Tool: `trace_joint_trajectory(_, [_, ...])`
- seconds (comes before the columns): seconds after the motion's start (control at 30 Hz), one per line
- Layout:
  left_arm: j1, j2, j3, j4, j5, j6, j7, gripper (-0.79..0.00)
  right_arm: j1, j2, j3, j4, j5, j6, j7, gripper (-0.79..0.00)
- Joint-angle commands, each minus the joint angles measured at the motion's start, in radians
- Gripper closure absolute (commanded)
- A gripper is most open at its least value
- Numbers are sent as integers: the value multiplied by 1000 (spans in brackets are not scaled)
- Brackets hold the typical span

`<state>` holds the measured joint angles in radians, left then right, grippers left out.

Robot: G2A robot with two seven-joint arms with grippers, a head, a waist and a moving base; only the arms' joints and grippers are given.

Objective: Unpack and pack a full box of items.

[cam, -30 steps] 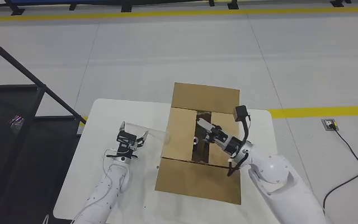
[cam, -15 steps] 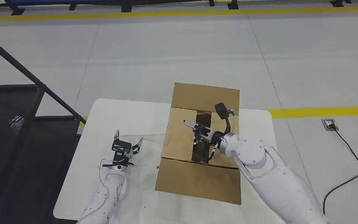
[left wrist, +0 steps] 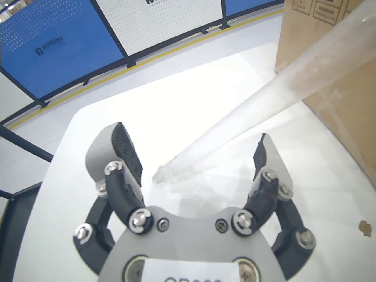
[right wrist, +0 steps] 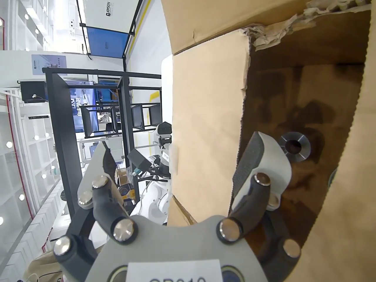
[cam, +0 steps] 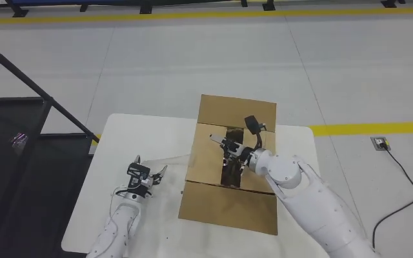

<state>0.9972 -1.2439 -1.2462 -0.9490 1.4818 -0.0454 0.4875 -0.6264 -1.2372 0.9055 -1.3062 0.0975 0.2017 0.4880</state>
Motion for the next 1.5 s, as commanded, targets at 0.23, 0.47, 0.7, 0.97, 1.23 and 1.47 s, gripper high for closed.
trace_joint_trajectory(0.23, [195,48,-172,-300,-101,-204,-63,-785,13,-14,-10,23,-17,29,20,-785])
trace_joint_trajectory(0.47, [333,66,-291,-503,-271,-344,-93,-785,55,-31,-3,126,107,-123,188,-785])
trace_joint_trajectory(0.7, [431,75,-324,-661,-263,-393,-121,-785,106,-44,31,274,272,-259,373,-785])
trace_joint_trajectory(0.97, [452,81,-278,-754,-161,-459,-212,-785,108,-66,29,251,348,-318,333,-785])
trace_joint_trajectory(1.23, [381,74,-183,-771,-76,-418,-261,-785,93,-94,-2,156,359,-336,197,-785])
trace_joint_trajectory(1.47, [311,57,-121,-732,-122,-317,-266,-785,116,-135,-67,147,370,-362,126,-785])
